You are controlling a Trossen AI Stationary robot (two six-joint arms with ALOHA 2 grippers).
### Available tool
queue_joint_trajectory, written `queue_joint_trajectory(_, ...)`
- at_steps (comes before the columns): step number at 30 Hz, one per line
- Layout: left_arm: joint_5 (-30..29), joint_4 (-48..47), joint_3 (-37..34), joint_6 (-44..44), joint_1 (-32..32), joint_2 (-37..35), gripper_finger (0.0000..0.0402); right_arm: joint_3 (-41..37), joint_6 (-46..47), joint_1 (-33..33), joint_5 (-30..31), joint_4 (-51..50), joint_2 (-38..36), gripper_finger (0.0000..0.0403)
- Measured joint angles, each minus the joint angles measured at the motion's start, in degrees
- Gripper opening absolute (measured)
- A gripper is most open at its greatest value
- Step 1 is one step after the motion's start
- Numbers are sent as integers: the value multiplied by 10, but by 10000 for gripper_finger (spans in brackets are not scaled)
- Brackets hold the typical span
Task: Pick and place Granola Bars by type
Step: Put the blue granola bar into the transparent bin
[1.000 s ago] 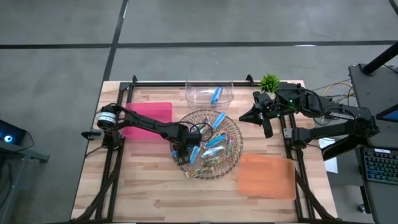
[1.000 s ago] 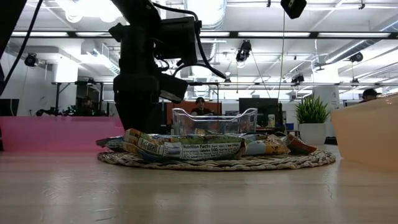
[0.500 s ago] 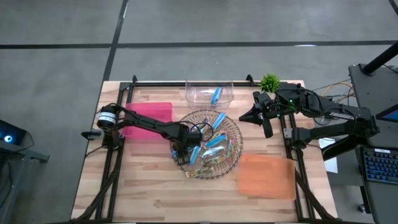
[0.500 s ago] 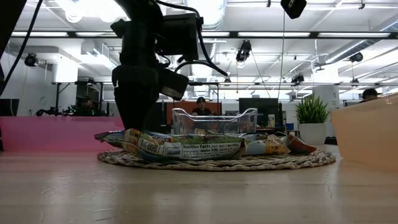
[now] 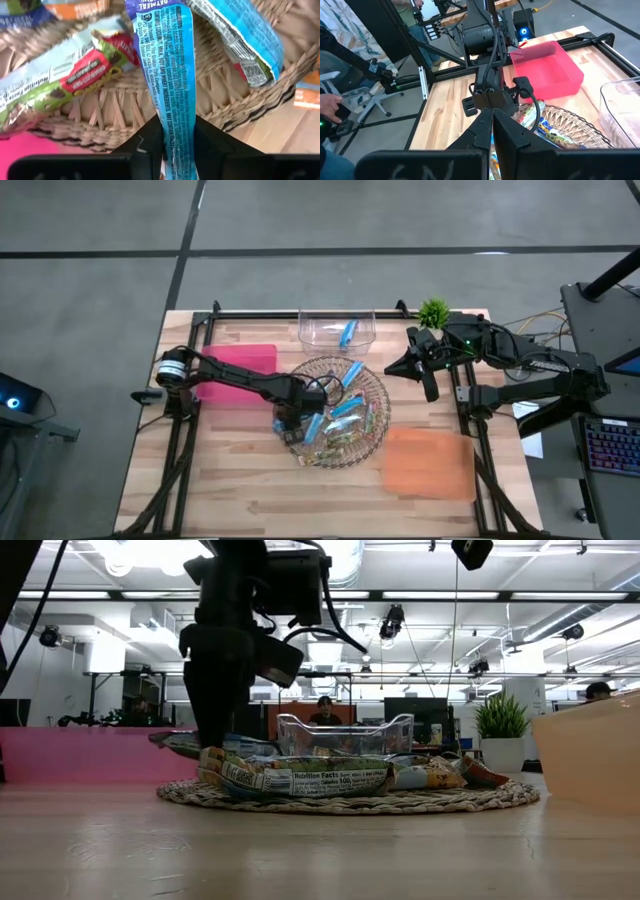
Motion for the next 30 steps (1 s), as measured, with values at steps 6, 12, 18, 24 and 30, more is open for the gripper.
queue_joint_trajectory(6, 0, -14, -1, 0, 0, 0, 71, 0, 0, 0, 0, 0, 0, 9)
queue_joint_trajectory(12, 17, -14, -1, 0, 0, 0, 71, 0, 0, 0, 0, 0, 0, 9)
queue_joint_trajectory(18, 29, -37, 19, 2, 0, -1, 71, 0, -1, 0, 0, 0, 0, 9)
queue_joint_trajectory(24, 11, -79, 77, 29, 2, -1, 71, 0, -5, 0, 0, 0, 0, 9)
queue_joint_trajectory(30, -28, -94, 141, 66, 19, -1, 71, 0, -5, 0, 0, 0, 0, 9)
